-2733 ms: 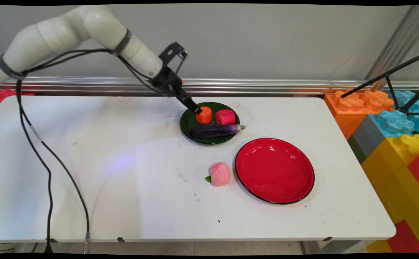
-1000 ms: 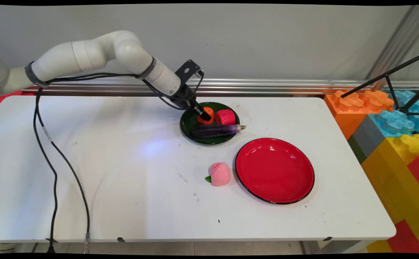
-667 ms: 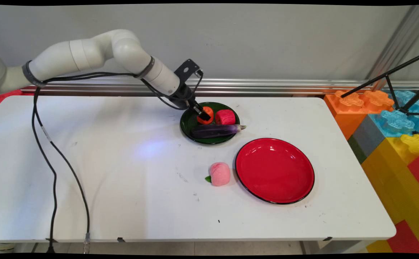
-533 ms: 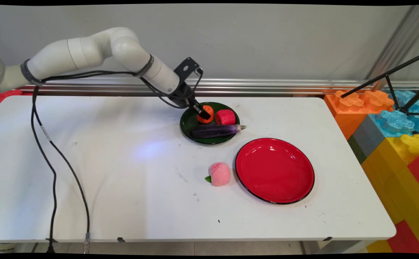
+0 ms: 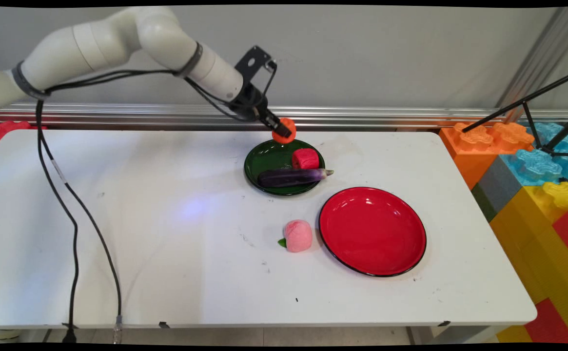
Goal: Place the picked object on the table
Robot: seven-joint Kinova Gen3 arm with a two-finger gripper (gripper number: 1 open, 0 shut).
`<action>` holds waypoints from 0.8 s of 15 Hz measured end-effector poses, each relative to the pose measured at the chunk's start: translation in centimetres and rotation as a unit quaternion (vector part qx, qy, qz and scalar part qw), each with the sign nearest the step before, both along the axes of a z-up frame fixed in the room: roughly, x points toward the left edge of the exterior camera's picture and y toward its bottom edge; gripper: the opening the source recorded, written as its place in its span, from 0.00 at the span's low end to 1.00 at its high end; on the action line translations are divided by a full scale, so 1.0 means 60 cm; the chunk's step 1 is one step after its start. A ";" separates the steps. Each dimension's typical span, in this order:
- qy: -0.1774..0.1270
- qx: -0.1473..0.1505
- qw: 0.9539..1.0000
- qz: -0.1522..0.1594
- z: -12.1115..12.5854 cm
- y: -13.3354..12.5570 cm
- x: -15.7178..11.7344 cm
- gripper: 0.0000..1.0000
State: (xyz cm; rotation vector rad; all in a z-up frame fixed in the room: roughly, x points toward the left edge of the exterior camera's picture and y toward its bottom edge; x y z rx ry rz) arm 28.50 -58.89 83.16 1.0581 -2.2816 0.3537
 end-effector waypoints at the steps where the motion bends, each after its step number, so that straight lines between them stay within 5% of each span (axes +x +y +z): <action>1: 0.003 -0.003 1.000 -0.002 0.016 0.004 0.000 0.00; 7: 0.026 -0.002 0.999 -0.037 0.088 0.056 -0.004 0.00; 12: 0.058 0.026 0.994 -0.093 0.124 0.125 -0.012 0.00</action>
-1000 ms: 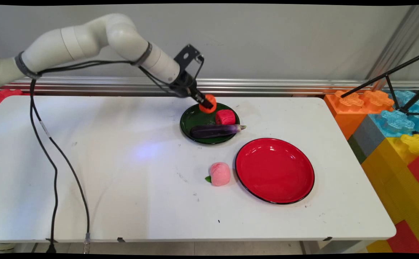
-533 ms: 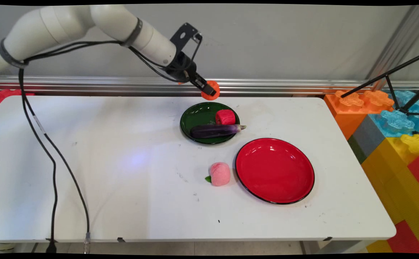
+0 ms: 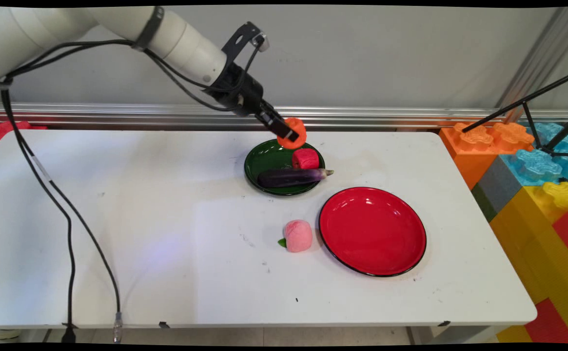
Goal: Place the picked object on the table
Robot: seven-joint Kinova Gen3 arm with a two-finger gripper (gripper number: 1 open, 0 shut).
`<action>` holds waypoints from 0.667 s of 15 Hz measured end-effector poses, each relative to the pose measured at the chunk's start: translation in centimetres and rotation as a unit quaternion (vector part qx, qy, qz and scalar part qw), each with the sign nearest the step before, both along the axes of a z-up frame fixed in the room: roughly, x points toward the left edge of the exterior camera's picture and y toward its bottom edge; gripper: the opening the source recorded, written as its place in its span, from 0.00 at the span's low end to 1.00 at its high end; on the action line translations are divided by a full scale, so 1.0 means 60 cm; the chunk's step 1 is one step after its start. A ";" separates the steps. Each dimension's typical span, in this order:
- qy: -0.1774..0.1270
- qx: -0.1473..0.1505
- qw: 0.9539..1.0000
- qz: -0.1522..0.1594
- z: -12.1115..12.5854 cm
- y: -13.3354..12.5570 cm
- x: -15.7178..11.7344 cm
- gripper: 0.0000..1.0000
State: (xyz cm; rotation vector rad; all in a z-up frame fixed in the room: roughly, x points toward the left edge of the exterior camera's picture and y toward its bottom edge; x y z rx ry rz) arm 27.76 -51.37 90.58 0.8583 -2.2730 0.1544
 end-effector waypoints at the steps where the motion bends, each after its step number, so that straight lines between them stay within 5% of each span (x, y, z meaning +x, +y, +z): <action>1: 0.006 0.008 1.000 -0.015 0.005 0.017 -0.001 0.00; 7: 0.028 0.032 0.993 -0.106 0.018 0.092 0.006 0.00; 10: 0.024 0.025 0.987 -0.159 0.012 0.116 0.017 0.00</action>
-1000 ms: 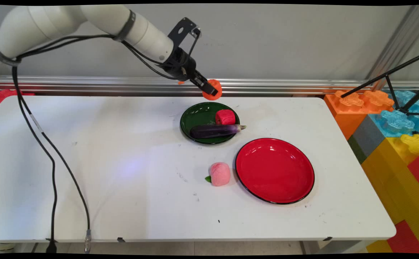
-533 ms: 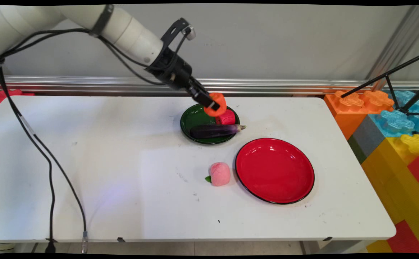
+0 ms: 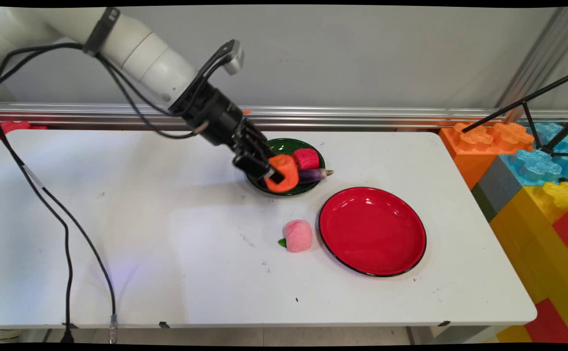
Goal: Place the picked object on the table
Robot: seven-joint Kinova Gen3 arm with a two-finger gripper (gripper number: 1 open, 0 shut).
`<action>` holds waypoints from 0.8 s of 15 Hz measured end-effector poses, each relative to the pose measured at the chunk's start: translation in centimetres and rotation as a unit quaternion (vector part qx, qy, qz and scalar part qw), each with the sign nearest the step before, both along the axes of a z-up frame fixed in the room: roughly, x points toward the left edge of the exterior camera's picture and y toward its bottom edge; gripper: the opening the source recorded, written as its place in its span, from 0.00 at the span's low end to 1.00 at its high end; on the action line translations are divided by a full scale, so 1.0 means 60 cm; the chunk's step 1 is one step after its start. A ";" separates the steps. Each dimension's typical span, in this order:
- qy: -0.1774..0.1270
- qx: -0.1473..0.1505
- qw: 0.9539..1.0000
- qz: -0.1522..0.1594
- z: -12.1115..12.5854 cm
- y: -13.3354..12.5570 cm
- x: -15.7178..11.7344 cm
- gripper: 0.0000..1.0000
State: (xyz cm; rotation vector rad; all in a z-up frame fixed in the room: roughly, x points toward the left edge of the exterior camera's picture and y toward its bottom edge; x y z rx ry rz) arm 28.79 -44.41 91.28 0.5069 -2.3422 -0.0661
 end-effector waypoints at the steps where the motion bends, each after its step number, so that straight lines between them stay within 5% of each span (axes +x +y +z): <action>1: -0.002 -0.005 1.000 -0.017 -0.003 0.006 0.004 0.00; 5: -0.005 -0.020 0.997 -0.076 -0.016 0.025 0.017 0.00; 12: -0.021 -0.040 0.982 -0.185 -0.061 0.060 0.043 0.00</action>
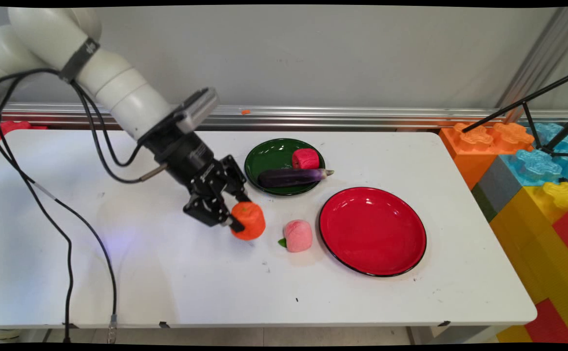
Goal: Place the picked object on the table
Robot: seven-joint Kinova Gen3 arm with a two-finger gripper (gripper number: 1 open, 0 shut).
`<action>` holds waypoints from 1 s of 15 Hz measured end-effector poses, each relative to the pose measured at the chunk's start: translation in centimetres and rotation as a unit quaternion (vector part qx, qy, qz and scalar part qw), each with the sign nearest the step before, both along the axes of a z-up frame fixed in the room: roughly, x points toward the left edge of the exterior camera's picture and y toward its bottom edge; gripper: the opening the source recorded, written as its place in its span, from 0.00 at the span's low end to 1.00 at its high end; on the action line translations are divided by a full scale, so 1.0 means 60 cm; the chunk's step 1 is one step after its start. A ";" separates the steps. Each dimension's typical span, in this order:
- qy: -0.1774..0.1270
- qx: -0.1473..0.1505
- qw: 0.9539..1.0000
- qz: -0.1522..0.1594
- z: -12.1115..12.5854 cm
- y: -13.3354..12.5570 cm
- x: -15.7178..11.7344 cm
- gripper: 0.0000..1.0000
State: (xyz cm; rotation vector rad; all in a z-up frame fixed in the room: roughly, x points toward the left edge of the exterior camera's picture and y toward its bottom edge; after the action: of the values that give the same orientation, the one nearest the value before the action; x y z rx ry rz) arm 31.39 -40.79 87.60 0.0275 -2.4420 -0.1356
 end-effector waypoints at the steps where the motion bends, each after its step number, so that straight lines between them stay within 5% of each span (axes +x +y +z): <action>1: -0.004 -0.004 1.000 -0.011 -0.012 0.002 0.001 0.00; 15: -0.037 -0.029 0.997 -0.059 -0.147 0.010 -0.024 0.00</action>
State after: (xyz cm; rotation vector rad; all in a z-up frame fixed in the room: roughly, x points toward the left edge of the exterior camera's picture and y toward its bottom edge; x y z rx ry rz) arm 29.94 -40.19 78.76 -0.1402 -2.5213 -0.1186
